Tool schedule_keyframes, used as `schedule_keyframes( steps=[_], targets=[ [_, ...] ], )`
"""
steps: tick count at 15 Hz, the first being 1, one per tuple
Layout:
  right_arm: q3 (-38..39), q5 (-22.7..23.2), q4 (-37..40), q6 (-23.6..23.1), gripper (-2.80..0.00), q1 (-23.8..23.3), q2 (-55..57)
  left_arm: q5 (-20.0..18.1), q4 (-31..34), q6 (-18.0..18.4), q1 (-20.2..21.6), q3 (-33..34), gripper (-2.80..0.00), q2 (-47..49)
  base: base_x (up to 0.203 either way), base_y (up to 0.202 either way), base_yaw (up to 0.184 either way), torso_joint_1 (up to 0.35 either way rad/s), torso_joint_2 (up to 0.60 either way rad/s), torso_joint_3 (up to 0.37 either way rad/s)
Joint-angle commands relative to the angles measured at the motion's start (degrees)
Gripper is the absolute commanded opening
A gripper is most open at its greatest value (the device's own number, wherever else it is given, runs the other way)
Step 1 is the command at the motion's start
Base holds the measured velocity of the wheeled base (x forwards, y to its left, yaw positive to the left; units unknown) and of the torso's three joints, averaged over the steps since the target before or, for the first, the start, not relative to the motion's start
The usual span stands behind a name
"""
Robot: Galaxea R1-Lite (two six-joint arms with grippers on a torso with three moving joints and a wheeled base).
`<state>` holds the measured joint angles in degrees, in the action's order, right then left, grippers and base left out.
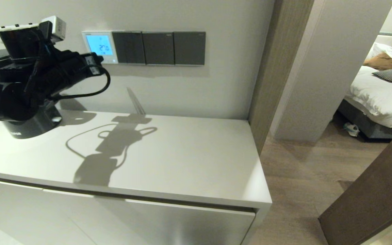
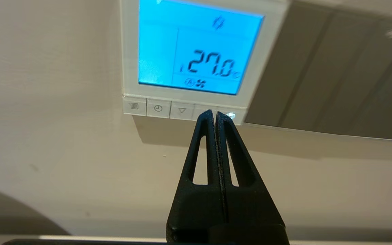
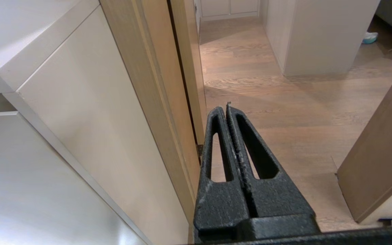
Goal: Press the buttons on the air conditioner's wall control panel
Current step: Press the temperature increase button, then turn off the central air conditioner
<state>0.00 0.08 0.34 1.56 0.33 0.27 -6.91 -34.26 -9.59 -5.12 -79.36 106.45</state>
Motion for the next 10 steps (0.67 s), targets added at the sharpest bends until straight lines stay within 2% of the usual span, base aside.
schedule_keyframes(
  steps=[1, 5, 10],
  targets=[
    [0.1, 0.0, 0.0, 0.0, -2.8, 0.0, 0.1, 0.0, -0.3, -0.1, 0.0, 2.9, -2.8, -4.9, 0.0, 0.0, 0.0, 0.0, 0.0, 0.0],
    [0.1, 0.1, 0.0, 0.0, -2.8, 0.0, 0.1, 0.0, -0.6, 0.0, -0.1, 9.6, -2.8, -14.1, 0.0, 0.0, 0.0, 0.0, 0.0, 0.0],
    [0.1, 0.0, 0.0, 0.0, -2.8, 0.0, 0.1, -0.1, -0.1, 1.1, 0.6, 22.6, -2.8, -30.2, 0.0, 0.0, 0.0, 0.0, 0.0, 0.0]
  ],
)
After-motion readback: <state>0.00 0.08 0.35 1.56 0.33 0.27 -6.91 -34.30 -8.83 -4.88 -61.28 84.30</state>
